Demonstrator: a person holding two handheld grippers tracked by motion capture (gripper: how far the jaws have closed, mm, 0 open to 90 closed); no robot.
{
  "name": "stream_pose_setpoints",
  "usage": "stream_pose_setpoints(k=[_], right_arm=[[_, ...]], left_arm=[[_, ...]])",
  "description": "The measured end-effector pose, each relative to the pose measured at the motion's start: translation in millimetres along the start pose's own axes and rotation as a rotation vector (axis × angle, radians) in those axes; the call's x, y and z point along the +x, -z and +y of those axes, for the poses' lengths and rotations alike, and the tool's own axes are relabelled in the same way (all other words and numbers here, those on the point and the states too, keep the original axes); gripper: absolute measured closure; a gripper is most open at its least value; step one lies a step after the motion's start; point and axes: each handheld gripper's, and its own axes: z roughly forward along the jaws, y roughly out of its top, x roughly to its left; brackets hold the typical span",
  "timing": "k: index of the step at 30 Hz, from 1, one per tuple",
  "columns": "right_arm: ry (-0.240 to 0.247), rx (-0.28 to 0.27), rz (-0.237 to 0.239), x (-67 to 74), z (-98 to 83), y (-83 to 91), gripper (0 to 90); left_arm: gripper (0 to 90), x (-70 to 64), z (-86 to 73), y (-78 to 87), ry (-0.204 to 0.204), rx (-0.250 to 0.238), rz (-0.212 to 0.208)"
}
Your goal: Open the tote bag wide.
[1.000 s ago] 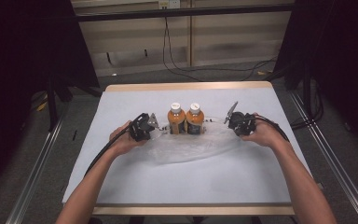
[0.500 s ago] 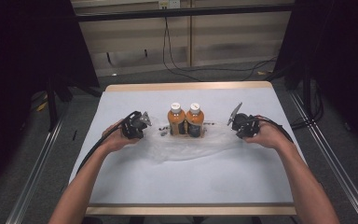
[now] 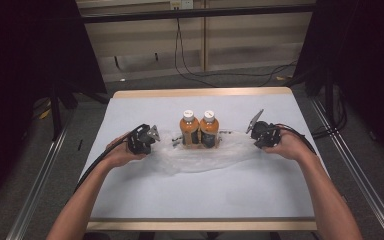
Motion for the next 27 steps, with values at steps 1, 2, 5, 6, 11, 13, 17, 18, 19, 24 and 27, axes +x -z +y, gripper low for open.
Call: stream_pose_setpoints(k=[1,2,5,6,11,13,17,18,19,24,27], right_arm=[[0.022,-0.009,-0.006,-1.4,-0.4,-0.3,90.0],[0.017,-0.007,-0.01,-0.7,-0.5,0.0,90.0],[-0.007,-0.015,-0.039,4.6,-0.8,-0.4,90.0],[0.004,-0.018,-0.054,6.8,-1.8,-0.3,90.0],[-0.02,-0.069,-0.063,5.3,-3.8,-1.4,90.0],[-0.042,-0.083,-0.061,5.2,-3.2,-0.7,90.0],[-0.072,-0.161,-0.019,4.1,-3.0,1.9,90.0],[-0.085,-0.182,-0.013,5.4,-2.4,3.0,90.0],[-0.09,-0.202,-0.007,6.0,-1.9,4.8,90.0],[-0.098,-0.31,0.016,10.0,2.9,15.1,90.0],[-0.114,-0.372,0.041,11.6,3.7,22.3,90.0]], left_arm=[[90.0,-0.4,-1.1,0.1,0.005,-0.008,0.007],[90.0,-1.9,-2.6,0.3,0.007,-0.016,0.021],[90.0,-2.7,-8.0,0.5,0.033,-0.059,0.03],[90.0,-2.9,-10.3,1.1,0.043,-0.07,0.032],[90.0,-4.4,-18.5,1.0,0.113,-0.15,0.014],[90.0,-5.3,-20.7,2.1,0.127,-0.18,0.012],[90.0,-6.2,-27.6,6.9,0.175,-0.279,-0.014],[90.0,-7.2,-29.0,8.2,0.187,-0.303,-0.018],[90.0,-9.2,-29.6,9.9,0.198,-0.32,-0.01],[90.0,-16.0,-29.2,24.2,0.206,-0.393,-0.018],[90.0,-20.8,-29.0,33.6,0.203,-0.438,-0.014]])
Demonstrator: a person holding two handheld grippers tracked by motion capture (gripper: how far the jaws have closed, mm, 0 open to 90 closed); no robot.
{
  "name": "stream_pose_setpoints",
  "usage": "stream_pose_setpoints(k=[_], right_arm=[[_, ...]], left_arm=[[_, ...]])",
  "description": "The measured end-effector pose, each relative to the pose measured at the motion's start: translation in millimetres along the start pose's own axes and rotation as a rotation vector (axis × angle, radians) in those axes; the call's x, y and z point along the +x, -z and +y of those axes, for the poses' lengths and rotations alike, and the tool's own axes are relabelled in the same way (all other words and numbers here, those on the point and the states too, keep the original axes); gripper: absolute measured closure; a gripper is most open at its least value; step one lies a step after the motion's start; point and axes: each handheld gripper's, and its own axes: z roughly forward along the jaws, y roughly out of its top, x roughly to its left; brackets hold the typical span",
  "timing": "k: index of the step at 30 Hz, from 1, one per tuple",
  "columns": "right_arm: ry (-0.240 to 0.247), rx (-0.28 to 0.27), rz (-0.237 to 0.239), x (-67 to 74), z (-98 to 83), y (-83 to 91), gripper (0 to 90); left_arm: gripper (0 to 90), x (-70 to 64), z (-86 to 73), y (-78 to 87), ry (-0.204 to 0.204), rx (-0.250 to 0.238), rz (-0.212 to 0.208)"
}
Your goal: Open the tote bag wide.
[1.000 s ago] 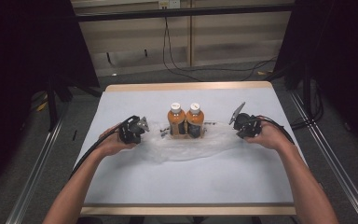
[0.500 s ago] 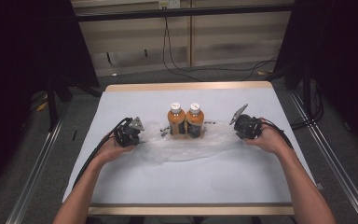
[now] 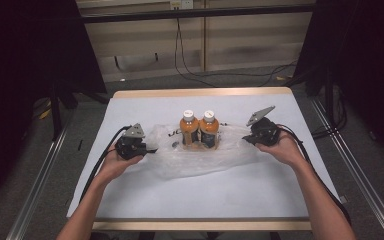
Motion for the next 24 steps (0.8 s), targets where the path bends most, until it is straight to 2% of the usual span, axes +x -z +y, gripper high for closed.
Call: stream_pose_setpoints(k=[3,4,5,7,14,17,19,22,24], right_arm=[[-0.017,-0.057,0.024,-0.6,1.1,4.6,90.0],[-0.022,-0.07,0.019,-0.9,1.5,6.3,90.0],[-0.033,-0.094,0.038,-1.2,1.7,7.1,90.0],[-0.04,-0.122,0.031,-0.7,3.2,9.9,90.0],[-0.056,-0.202,0.062,1.8,10.6,19.1,90.0],[-0.062,-0.218,0.068,1.0,13.2,22.0,90.0],[-0.072,-0.237,0.082,0.9,16.9,23.6,90.0],[-0.042,-0.221,0.084,4.7,31.0,22.2,90.0],[-0.026,-0.209,0.091,6.6,42.1,17.7,90.0]], left_arm=[[90.0,-2.0,1.7,8.8,0.019,-0.043,-0.014],[90.0,-2.6,2.5,11.8,0.022,-0.057,-0.023],[90.0,-3.9,3.2,14.1,0.029,-0.083,-0.029],[90.0,-5.6,5.4,18.9,0.037,-0.122,-0.044],[90.0,-17.1,17.0,22.2,0.026,-0.17,-0.052],[90.0,-20.6,25.1,10.5,0.049,-0.185,-0.072],[90.0,-24.2,32.9,-2.3,0.044,-0.176,-0.084],[90.0,-34.0,47.1,-21.9,0.021,-0.158,-0.111],[89.9,-39.0,54.6,-35.4,0.023,-0.149,-0.133]])
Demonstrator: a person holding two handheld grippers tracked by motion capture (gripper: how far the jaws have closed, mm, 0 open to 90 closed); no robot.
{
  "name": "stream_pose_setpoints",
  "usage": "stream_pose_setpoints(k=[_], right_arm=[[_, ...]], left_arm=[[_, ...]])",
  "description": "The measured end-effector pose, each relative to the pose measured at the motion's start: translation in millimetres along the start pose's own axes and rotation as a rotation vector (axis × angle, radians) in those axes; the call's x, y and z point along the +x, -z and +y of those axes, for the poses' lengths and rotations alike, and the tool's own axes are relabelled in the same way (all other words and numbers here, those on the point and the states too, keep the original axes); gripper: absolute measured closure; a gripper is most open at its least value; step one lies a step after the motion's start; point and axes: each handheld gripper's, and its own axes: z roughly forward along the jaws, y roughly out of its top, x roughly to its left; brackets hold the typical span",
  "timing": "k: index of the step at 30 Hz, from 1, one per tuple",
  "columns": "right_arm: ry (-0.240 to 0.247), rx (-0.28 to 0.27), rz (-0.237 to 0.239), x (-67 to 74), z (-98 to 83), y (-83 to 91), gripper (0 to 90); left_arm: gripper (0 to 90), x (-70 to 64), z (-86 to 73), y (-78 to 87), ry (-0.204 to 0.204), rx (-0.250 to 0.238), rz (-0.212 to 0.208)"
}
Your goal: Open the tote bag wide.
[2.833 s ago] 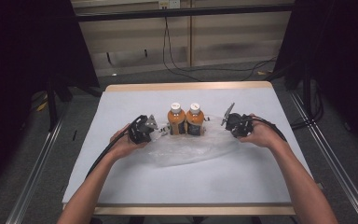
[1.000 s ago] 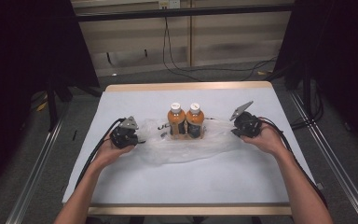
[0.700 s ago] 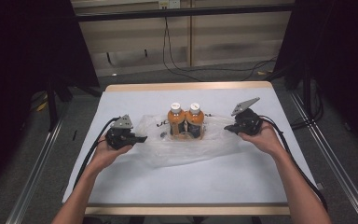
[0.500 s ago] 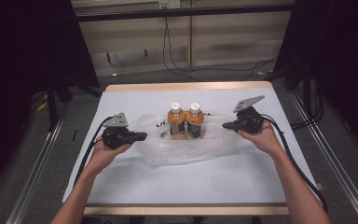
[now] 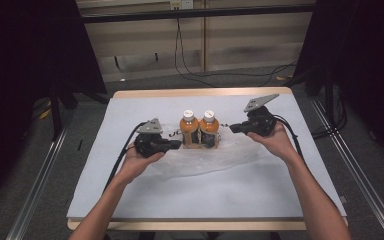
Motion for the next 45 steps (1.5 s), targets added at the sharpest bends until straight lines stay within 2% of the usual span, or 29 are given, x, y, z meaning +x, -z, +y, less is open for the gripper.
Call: stream_pose_setpoints(k=[3,5,7,8,10,14,17,19,21,22,24,26,27,30,33,34,35,40,41,43,45], right_arm=[[-0.007,0.029,0.002,-3.2,7.4,-18.9,90.0],[-0.01,0.055,0.012,-3.0,7.3,-35.0,90.0],[-0.007,0.084,0.023,-3.6,6.2,-49.6,90.0],[-0.009,0.095,0.024,-5.0,5.3,-55.6,90.0],[-0.041,0.099,0.033,-9.1,2.5,-64.1,90.0],[-0.048,0.152,0.011,-13.1,-4.8,-79.4,90.0],[-0.062,0.16,0.012,-15.9,-7.9,-87.5,90.0],[-0.07,0.175,0.009,-16.1,-8.1,-92.2,90.0],[-0.065,0.182,0.005,-17.0,-6.9,-97.5,90.0],[-0.057,0.187,0.007,-17.7,-6.3,-99.1,90.0],[-0.068,0.199,0.005,-18.6,-4.6,-103.4,90.0],[-0.077,0.214,0.003,-20.3,-2.2,-108.2,90.0],[-0.081,0.218,0.003,-21.9,-1.1,-110.9,90.0],[-0.116,0.215,0.01,-26.5,0.8,-116.4,90.0],[-0.148,0.226,0.011,-30.3,-0.1,-120.0,90.0],[-0.155,0.231,0.012,-32.1,-0.9,-121.2,90.0],[-0.159,0.222,0.011,-34.2,-0.9,-121.7,90.0],[-0.18,0.241,-0.006,-38.4,4.2,-125.4,90.0],[-0.195,0.245,-0.011,-38.7,5.9,-126.6,90.0],[-0.188,0.249,-0.021,-41.4,7.9,-128.7,90.0],[-0.206,0.257,-0.026,-42.4,10.2,-130.3,90.0]], left_arm=[[89.5,-2.2,2.9,-23.2,0.013,0.038,-0.009],[89.4,-4.6,4.1,-34.9,-0.004,0.072,-0.02],[89.4,-7.1,4.8,-44.3,-0.006,0.085,-0.018],[89.4,-8.0,5.5,-46.6,-0.018,0.096,-0.007],[89.6,-8.0,5.5,-49.2,-0.015,0.084,0.004],[89.8,-2.2,2.1,-52.3,-0.011,0.111,0.061],[90.0,0.3,-1.6,-58.3,0.01,0.124,0.059],[90.0,-1.5,-4.4,-65.1,-0.025,0.181,0.064],[90.0,-3.7,-8.3,-70.8,-0.027,0.193,0.06],[90.0,-6.4,-10.5,-74.2,-0.054,0.228,0.071],[90.0,-12.0,-12.8,-78.1,-0.067,0.261,0.061],[90.0,-15.8,-12.4,-76.2,-0.114,0.302,0.044],[90.0,-19.7,-13.3,-76.8,-0.088,0.285,0.041],[90.0,-25.4,-14.9,-74.3,-0.114,0.298,0.03],[90.0,-29.8,-16.9,-73.0,-0.115,0.292,0.025],[90.0,-30.4,-16.6,-72.1,-0.126,0.303,0.017],[90.0,-33.0,-17.4,-72.1,-0.117,0.297,0.016],[90.0,-45.2,-20.3,-66.6,-0.152,0.315,-0.007],[90.0,-47.3,-22.2,-66.2,-0.15,0.301,-0.019],[90.0,-50.5,-23.1,-64.0,-0.15,0.309,-0.028],[90.0,-52.3,-23.9,-63.0,-0.159,0.309,-0.033]])
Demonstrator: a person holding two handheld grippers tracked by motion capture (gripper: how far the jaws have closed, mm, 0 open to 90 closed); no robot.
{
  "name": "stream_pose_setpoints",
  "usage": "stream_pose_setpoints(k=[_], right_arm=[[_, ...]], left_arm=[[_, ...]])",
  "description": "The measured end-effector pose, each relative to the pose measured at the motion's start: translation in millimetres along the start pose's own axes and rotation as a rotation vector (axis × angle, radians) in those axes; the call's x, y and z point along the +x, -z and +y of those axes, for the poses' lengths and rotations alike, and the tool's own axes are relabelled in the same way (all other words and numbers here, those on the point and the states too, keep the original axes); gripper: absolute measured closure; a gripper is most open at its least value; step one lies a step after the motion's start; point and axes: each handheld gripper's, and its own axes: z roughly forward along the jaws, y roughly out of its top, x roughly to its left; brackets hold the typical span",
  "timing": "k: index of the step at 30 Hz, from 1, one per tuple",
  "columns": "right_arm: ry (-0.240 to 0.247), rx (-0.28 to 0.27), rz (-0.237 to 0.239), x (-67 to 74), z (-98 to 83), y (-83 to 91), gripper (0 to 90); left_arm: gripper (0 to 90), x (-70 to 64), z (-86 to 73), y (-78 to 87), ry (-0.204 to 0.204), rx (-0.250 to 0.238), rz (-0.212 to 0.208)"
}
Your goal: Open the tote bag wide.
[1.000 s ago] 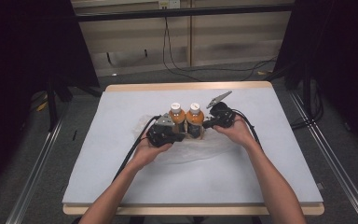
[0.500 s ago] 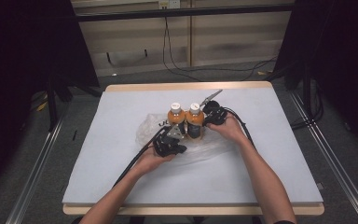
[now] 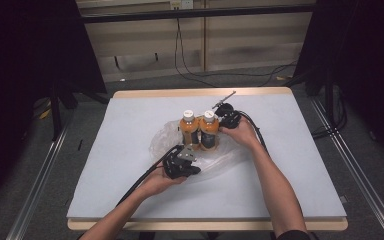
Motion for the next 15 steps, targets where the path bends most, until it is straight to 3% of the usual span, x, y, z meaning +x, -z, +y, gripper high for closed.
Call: stream_pose_setpoints(k=[2,3,5,15], right_arm=[[0.004,0.003,-0.014,-1.2,2.8,-1.1,90.0],[0.009,0.008,-0.025,-1.8,4.5,-1.7,90.0],[0.001,0.014,-0.028,-2.5,7.6,-3.1,90.0],[-0.013,0.012,-0.048,-7.0,13.6,-7.0,90.0]], left_arm=[[90.0,-1.2,-0.3,0.1,-0.006,-0.003,-0.013],[90.0,-2.9,-0.3,-0.2,-0.012,-0.004,0.007],[90.0,-4.1,-0.5,-0.2,-0.011,-0.007,0.008],[90.0,-12.0,-3.3,3.1,-0.038,-0.006,-0.031]])
